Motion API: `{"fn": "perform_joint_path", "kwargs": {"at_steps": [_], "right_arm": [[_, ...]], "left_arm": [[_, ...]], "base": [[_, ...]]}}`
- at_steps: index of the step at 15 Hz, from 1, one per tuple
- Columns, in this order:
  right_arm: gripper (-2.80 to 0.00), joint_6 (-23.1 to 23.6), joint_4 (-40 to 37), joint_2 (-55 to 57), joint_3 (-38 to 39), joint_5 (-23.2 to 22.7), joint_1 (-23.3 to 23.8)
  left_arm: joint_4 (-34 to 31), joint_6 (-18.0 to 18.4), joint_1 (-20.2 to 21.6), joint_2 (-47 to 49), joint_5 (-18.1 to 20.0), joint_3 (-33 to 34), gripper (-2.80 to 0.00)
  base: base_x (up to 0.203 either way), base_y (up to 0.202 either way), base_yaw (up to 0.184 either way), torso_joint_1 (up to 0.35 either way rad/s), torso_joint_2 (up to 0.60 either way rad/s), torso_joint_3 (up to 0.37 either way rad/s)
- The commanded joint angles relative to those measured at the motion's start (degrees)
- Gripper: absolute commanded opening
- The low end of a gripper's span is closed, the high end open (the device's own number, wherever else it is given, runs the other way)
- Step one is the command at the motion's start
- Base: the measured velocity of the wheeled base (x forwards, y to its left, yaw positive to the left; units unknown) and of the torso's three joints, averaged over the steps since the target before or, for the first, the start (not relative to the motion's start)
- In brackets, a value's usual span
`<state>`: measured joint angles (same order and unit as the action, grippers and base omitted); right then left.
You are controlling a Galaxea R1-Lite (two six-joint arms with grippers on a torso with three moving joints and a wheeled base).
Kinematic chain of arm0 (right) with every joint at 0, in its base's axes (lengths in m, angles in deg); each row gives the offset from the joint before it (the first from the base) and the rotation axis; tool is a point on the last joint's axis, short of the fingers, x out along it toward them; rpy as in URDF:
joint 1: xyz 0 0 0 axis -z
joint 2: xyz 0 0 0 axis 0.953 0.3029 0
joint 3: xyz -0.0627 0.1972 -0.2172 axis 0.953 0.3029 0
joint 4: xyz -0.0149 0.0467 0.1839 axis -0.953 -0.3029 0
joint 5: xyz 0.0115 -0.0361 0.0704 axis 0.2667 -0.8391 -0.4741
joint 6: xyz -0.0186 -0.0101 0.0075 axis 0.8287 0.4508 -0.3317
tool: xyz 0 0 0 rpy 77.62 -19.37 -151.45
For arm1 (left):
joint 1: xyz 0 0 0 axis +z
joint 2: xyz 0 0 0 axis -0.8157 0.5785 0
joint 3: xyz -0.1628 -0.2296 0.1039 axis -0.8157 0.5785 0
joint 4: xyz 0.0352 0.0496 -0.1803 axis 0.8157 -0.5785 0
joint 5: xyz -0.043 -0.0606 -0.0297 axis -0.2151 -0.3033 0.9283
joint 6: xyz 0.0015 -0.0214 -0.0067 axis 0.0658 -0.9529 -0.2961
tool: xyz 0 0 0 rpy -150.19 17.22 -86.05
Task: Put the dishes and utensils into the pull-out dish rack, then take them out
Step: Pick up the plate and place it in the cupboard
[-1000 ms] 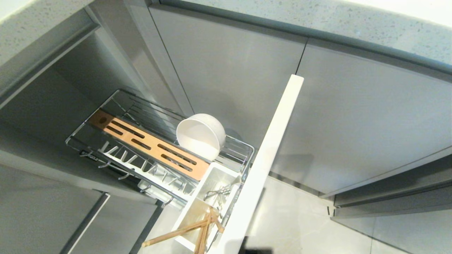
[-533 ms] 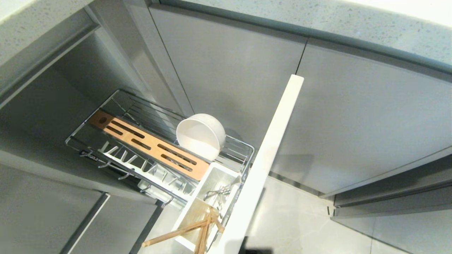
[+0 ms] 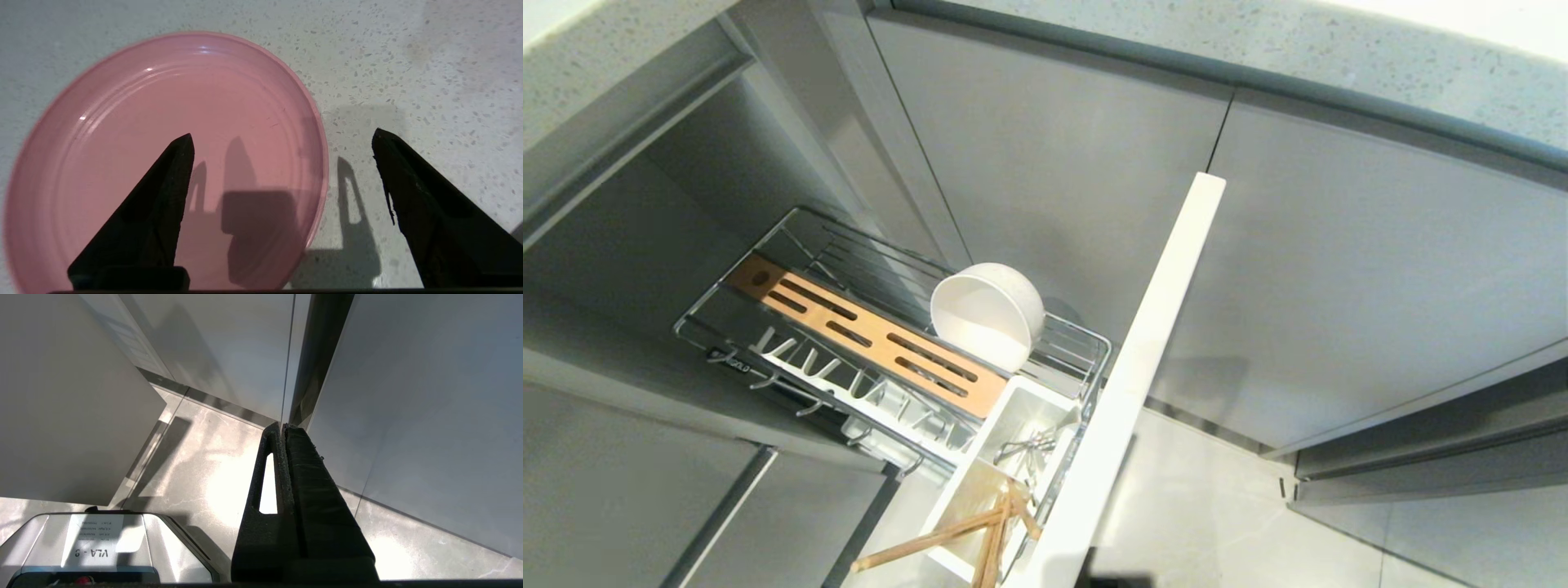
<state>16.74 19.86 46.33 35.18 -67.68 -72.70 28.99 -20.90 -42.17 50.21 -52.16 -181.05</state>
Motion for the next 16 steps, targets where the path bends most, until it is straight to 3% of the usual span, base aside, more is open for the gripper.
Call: {"fn": "perform_joint_path", "kwargs": {"at_steps": [1, 16], "right_arm": [[-2.80, -0.01, 0.00, 0.05, 0.09, -0.01, -0.02], [-2.80, -0.01, 0.00, 0.05, 0.09, -0.01, -0.02]], "left_arm": [[-0.20, -2.11, 0.00, 2.67, -0.10, -0.18, 0.00], [-0.62, -5.13, -0.18, 4.56, 0.26, 0.45, 0.00]], "base": [[0.000, 0.000, 0.000, 0.000, 0.00, 0.000], [0.000, 0.000, 0.000, 0.000, 0.00, 0.000]]}}
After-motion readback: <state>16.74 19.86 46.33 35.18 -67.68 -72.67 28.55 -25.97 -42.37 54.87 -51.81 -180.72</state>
